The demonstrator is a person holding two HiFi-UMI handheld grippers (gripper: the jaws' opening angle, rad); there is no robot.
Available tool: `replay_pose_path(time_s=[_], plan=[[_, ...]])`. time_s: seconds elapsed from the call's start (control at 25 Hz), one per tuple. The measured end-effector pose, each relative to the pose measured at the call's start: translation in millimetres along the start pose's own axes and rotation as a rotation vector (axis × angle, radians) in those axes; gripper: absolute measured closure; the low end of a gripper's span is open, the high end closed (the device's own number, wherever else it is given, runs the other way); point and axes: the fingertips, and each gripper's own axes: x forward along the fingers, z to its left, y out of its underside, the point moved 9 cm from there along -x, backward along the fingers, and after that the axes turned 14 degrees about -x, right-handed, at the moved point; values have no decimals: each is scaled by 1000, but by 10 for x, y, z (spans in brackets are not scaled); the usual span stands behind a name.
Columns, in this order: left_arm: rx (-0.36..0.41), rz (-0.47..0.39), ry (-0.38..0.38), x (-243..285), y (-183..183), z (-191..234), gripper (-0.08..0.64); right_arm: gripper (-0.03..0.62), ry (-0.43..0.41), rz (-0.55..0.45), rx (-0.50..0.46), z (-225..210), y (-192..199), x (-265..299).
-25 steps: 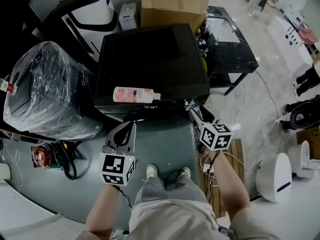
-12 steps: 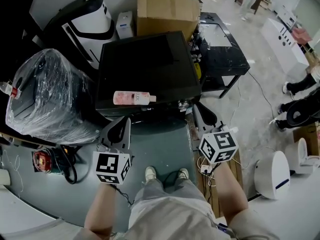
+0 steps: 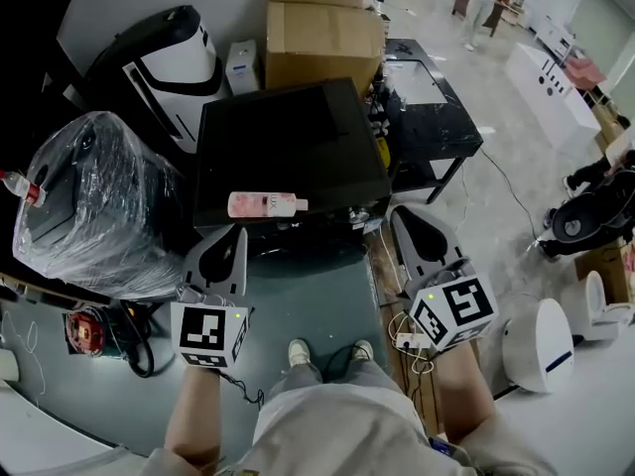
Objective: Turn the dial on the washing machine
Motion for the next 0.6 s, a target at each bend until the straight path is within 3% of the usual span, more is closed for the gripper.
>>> replay_pose_path(time_s=[0.2,0.44,0.6], plan=[[-4,-53,17,-156,-227,20,540,565,18,-55,-63,81,-374,-164],[-3,-87,64,-289,-405,-5,540,565,-51,-148,44,181,-621,-227],[-10,-91,65,-353,-448,11,540,565,-51,-168,12,285,-719,-224]])
